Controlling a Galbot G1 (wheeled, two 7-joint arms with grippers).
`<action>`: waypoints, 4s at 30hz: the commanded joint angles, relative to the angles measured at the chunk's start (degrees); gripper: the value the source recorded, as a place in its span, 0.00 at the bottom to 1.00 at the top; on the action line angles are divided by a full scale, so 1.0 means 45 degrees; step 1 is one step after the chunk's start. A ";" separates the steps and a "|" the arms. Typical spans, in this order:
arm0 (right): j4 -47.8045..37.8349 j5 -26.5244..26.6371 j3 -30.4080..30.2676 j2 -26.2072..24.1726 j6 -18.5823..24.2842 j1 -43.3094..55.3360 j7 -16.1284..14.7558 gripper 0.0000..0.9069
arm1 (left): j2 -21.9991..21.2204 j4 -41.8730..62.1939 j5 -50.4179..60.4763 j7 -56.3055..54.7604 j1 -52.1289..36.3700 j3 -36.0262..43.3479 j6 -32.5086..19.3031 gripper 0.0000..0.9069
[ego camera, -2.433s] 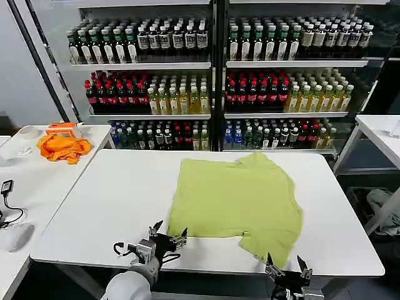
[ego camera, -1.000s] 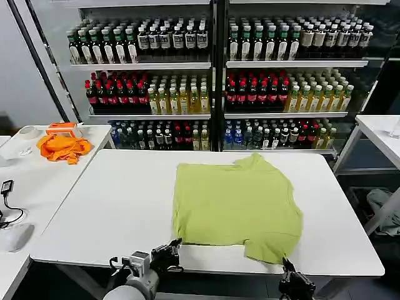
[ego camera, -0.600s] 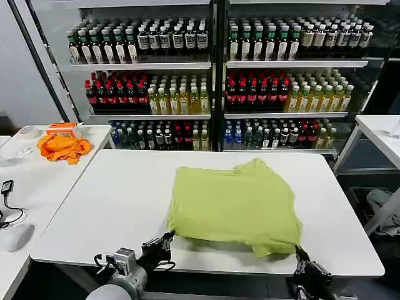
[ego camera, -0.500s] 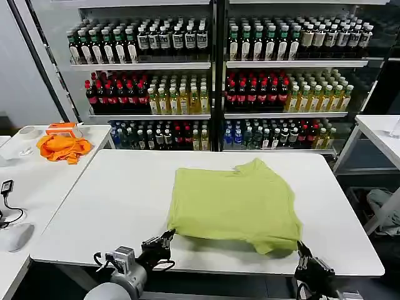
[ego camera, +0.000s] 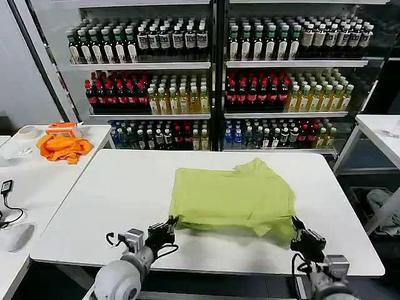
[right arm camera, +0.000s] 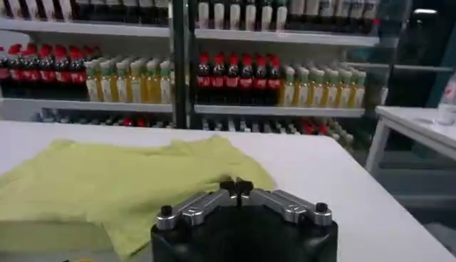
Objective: Fold and organize the clothes.
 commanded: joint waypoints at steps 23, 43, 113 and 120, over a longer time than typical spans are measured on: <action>-0.0889 -0.0578 -0.0114 0.0232 0.0117 0.0296 -0.0436 1.00 | -0.0557 0.0981 0.0918 0.0092 -0.0764 0.0458 -0.0035 1.00; -0.2461 0.1222 0.0833 0.0605 -0.1212 -0.0047 0.0115 0.13 | -0.0678 0.1624 0.0965 -0.0095 -0.0255 -0.0021 -0.0433 0.03; -0.3673 0.2089 -0.2159 -0.1490 -0.1997 0.5500 0.0387 1.00 | 0.1071 -0.0862 -0.0258 -0.0320 0.0183 -0.1447 -0.0134 1.00; -0.7206 0.2573 -0.3958 -0.0558 -0.1913 0.8888 0.0259 1.00 | 0.0148 0.1917 -0.0483 -0.0759 -0.2617 0.0028 -0.0005 1.00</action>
